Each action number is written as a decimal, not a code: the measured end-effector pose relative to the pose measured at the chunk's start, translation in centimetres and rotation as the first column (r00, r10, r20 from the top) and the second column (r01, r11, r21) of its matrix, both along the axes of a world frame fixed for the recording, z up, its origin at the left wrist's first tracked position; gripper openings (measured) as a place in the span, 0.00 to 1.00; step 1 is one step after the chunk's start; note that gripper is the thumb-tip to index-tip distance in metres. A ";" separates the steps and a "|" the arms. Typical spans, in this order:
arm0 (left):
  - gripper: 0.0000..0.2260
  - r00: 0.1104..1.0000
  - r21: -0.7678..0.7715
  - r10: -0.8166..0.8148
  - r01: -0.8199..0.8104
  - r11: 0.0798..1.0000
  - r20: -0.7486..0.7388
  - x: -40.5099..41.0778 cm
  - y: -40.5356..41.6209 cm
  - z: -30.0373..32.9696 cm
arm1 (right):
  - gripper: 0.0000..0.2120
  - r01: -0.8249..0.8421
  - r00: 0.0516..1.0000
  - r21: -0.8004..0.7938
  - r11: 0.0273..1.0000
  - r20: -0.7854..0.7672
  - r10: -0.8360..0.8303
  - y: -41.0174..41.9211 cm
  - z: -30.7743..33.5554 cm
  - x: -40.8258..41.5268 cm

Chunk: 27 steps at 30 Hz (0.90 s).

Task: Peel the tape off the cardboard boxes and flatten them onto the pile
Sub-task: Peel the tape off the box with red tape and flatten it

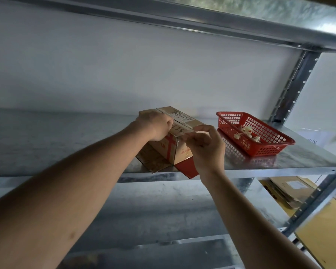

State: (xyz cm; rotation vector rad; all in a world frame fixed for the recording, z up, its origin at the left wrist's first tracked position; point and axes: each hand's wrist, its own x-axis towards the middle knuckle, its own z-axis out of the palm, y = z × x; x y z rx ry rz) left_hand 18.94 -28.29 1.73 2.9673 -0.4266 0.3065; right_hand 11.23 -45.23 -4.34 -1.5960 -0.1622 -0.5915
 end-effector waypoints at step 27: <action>0.20 0.999 0.039 -0.030 0.028 0.999 0.041 0.0 0.1 0.1 | 0.09 0.054 0.995 -0.130 0.990 -0.075 -0.064 -0.5 -2.9 -0.5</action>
